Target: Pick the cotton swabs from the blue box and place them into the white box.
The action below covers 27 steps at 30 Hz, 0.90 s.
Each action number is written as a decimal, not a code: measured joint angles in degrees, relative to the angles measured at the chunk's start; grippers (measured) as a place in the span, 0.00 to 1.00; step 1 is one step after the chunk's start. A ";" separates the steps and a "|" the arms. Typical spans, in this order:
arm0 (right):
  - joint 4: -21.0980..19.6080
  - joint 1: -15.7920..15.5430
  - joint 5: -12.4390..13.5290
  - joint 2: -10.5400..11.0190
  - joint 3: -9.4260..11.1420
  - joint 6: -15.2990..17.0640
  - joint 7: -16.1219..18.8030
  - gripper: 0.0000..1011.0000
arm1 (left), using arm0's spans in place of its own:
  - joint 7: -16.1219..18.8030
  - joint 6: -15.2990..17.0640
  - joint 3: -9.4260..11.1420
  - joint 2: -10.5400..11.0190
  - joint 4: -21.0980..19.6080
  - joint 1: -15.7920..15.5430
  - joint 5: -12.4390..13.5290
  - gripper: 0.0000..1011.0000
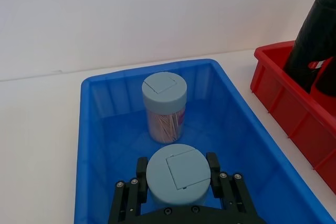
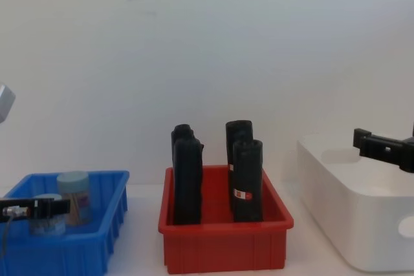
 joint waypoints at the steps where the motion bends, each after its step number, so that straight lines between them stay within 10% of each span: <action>1: 0.00 0.00 0.00 0.00 0.00 0.00 0.00 0.99 | -0.04 -0.08 -0.03 0.00 0.00 0.00 -0.01 0.66; 27: 0.00 0.00 0.00 0.00 0.00 0.00 0.00 0.99 | -4.54 4.61 -1.34 3.00 -15.97 3.00 2.74 0.66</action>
